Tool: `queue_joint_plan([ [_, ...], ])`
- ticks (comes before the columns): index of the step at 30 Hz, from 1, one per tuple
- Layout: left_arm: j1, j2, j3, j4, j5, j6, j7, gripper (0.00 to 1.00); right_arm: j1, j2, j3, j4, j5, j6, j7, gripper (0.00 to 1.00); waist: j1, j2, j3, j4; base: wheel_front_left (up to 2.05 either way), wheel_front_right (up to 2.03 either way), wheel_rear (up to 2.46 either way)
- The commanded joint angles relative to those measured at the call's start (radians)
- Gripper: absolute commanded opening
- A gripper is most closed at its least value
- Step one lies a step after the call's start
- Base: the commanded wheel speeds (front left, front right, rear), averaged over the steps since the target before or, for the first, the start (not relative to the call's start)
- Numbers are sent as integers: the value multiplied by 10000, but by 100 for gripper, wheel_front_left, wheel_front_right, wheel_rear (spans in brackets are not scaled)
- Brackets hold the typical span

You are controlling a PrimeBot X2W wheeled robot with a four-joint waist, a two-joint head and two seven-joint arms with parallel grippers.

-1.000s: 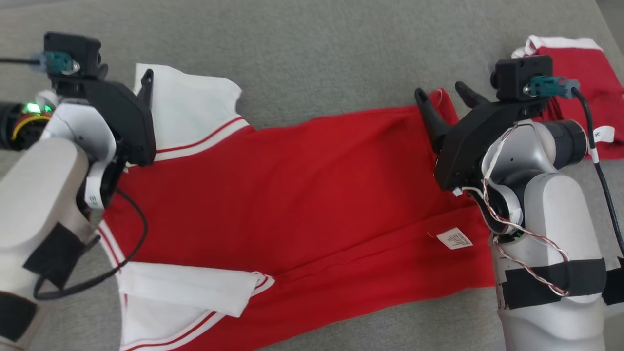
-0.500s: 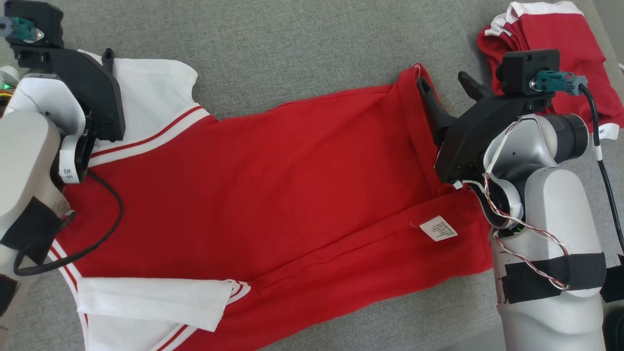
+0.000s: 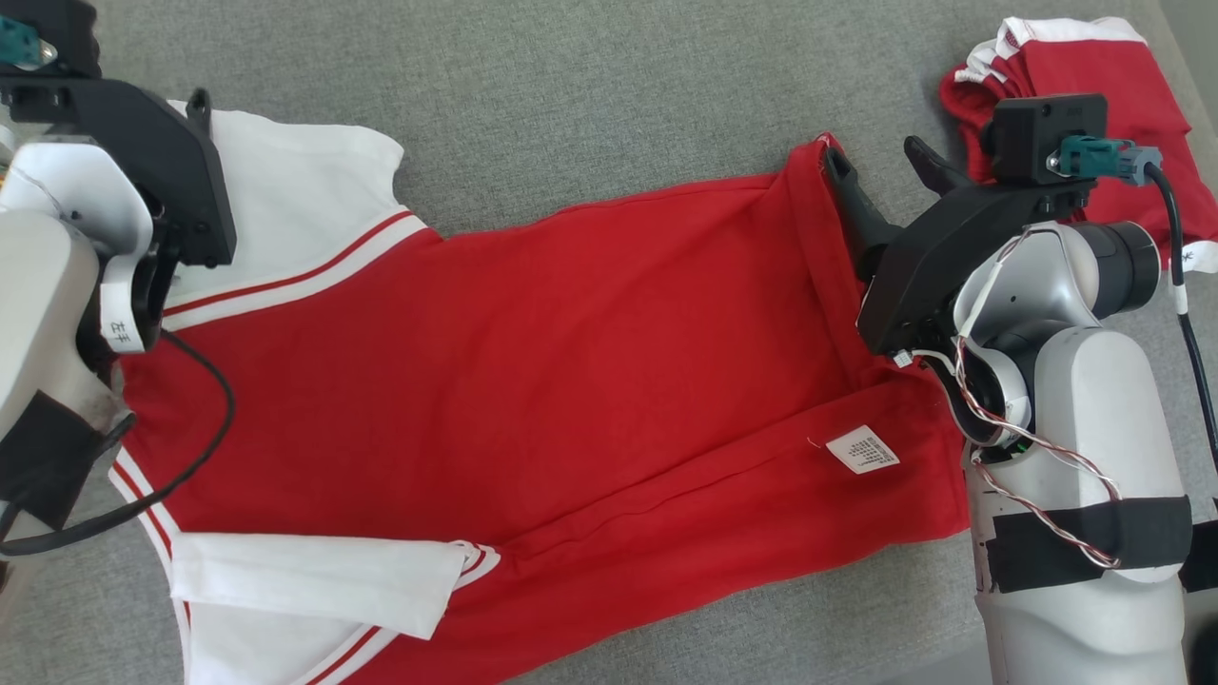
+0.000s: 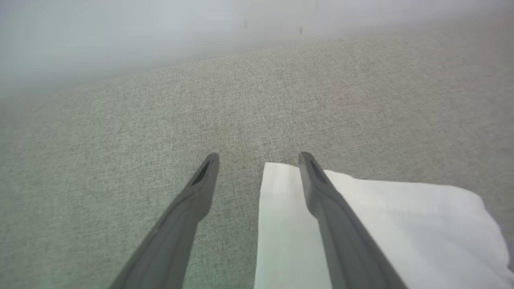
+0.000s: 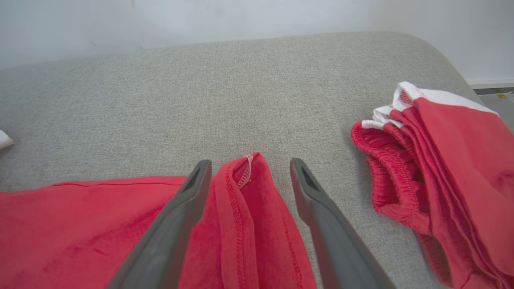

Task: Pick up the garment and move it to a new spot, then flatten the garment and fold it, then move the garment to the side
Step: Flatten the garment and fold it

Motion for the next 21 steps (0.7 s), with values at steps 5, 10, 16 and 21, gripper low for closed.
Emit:
queue_joint_plan([
  [5,301,172,48,-304,-143,139,226,100,113,34,-25,-87,-77,-24,12,100,0,-1,8,-15,0,0,0],
  [10,586,337,-47,-300,-219,282,537,100,89,34,79,-97,78,-24,6,100,0,-1,79,-136,0,0,0],
  [16,764,381,-112,-208,-518,164,1066,46,-78,34,280,-183,-77,-24,187,100,0,-1,182,-234,0,0,0],
  [21,826,445,-10,-356,-950,-81,1522,0,52,37,472,-374,-512,-24,1168,100,0,-1,194,-200,0,0,0],
])
